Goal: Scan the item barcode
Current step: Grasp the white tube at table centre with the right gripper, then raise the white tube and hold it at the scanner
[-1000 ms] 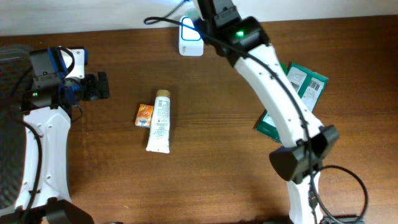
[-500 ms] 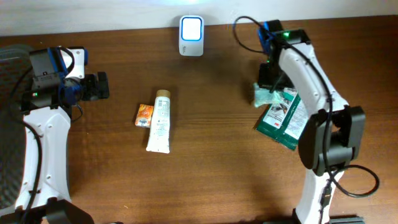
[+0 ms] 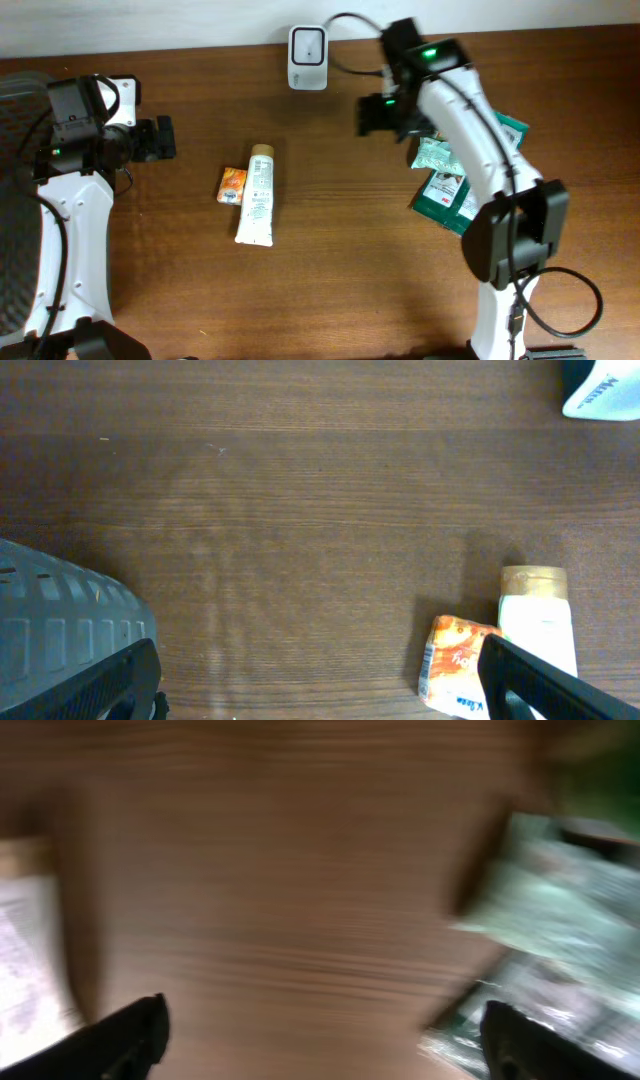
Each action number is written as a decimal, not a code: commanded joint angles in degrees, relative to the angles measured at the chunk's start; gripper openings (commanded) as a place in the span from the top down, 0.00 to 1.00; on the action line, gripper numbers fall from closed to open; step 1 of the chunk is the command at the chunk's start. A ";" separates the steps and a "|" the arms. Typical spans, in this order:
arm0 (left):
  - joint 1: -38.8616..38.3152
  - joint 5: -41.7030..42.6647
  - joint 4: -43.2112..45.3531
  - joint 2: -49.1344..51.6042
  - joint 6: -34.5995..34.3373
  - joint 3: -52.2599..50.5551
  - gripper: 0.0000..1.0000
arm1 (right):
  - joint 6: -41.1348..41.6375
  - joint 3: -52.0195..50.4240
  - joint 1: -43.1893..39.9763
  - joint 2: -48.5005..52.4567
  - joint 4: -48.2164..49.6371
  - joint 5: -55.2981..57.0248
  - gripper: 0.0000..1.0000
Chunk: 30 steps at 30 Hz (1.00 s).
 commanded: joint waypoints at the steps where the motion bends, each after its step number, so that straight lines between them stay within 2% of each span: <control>1: 0.20 0.61 0.04 -0.17 0.76 -0.07 0.01 | 2.14 -2.51 5.29 0.52 4.98 -7.06 0.02; 2: 0.20 0.61 0.07 -0.17 0.76 -0.07 0.01 | 2.12 -2.78 6.05 1.68 5.22 -12.26 0.02; 3: 0.20 0.61 0.07 -0.17 0.76 -0.07 0.01 | 2.10 -3.72 7.21 3.58 6.10 -20.61 0.13; 4: 0.20 0.61 0.07 -0.17 0.76 -0.07 0.01 | 2.12 -6.73 8.63 3.96 9.46 -24.04 0.20; 6: 0.20 0.61 0.07 -0.17 0.76 -0.07 0.01 | 2.14 -14.10 12.63 3.96 17.92 -24.81 0.20; 7: 0.20 0.61 0.04 -0.17 0.76 -0.07 0.01 | 3.04 -17.35 14.45 3.96 22.49 -24.81 0.24; 9: 0.20 0.61 0.04 -0.17 0.76 -0.07 0.01 | 10.47 -24.59 17.29 3.98 34.88 -24.83 0.36; 11: 0.20 0.61 0.07 -0.17 0.76 -0.07 0.01 | 17.05 -29.73 17.81 4.00 43.17 -24.85 0.55; 12: 0.20 0.61 0.07 -0.17 0.76 -0.07 0.01 | 19.30 -31.95 17.88 4.00 47.34 -25.68 0.60; 18: 0.20 0.61 0.04 -0.17 0.76 -0.07 0.01 | 21.73 -34.58 21.75 4.76 60.74 -26.34 0.60; 19: 0.20 0.61 0.07 -0.17 0.76 -0.07 0.01 | 21.90 -34.58 21.94 4.96 61.16 -26.03 0.60; 20: 0.20 0.61 0.04 -0.17 0.76 -0.07 0.01 | 21.88 -34.58 21.94 5.03 61.16 -26.03 0.66; 21: 0.20 0.61 0.04 -0.17 0.76 -0.07 0.01 | 21.84 -34.58 21.92 5.03 61.13 -26.08 0.78; 22: 0.20 0.61 0.04 -0.17 0.76 -0.07 0.01 | 21.55 -34.56 21.73 4.79 60.61 -26.32 0.87; 24: 0.20 0.61 0.07 -0.17 0.76 -0.07 0.01 | 17.97 -34.34 20.31 2.29 57.16 -26.32 0.93; 27: 0.20 0.61 0.07 -0.17 0.76 -0.07 0.01 | 4.96 -28.28 16.96 -2.25 40.54 -26.03 0.96; 28: 0.20 0.61 0.04 -0.17 0.76 -0.07 0.01 | -1.77 -23.04 15.85 -2.34 31.12 -24.35 0.96; 30: 0.20 0.61 0.07 -0.17 0.76 -0.07 0.01 | -8.26 -16.48 15.65 -2.34 18.53 -10.99 0.96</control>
